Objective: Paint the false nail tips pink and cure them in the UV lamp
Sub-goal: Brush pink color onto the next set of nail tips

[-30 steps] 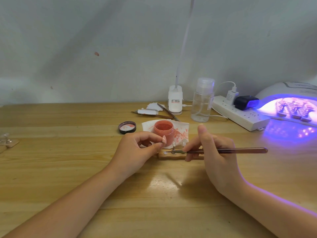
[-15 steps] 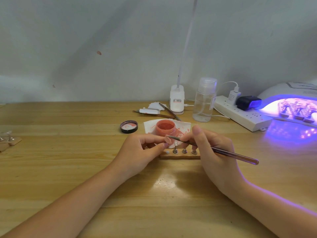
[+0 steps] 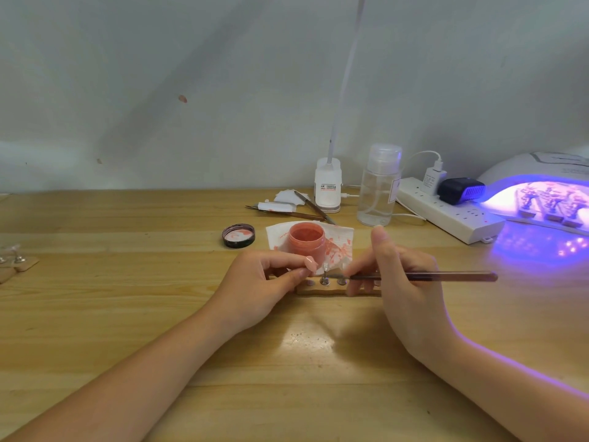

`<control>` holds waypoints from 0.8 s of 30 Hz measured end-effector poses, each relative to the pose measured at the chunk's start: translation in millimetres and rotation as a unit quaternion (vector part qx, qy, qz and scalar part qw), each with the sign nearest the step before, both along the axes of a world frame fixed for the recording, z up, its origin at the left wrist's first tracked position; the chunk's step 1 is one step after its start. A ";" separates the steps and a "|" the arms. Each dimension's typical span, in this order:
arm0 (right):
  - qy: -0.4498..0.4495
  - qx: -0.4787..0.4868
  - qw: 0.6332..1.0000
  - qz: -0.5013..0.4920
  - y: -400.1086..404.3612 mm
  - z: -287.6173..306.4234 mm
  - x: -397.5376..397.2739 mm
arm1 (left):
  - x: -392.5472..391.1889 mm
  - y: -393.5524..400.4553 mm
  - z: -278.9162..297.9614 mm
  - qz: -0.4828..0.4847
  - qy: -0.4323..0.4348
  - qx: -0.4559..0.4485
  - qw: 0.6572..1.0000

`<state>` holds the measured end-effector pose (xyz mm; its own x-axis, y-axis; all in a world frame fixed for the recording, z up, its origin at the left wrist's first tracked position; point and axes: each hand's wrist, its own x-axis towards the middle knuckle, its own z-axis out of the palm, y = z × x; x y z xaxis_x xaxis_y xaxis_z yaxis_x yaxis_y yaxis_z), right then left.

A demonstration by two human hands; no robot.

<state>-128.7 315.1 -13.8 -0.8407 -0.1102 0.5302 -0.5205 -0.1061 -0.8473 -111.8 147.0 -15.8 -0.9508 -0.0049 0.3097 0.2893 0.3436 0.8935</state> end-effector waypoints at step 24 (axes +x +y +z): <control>0.020 -0.014 1.000 -0.011 -0.2 0.5 -0.7 | -1.2 1.4 -2.3 -0.024 0.021 0.019 0.999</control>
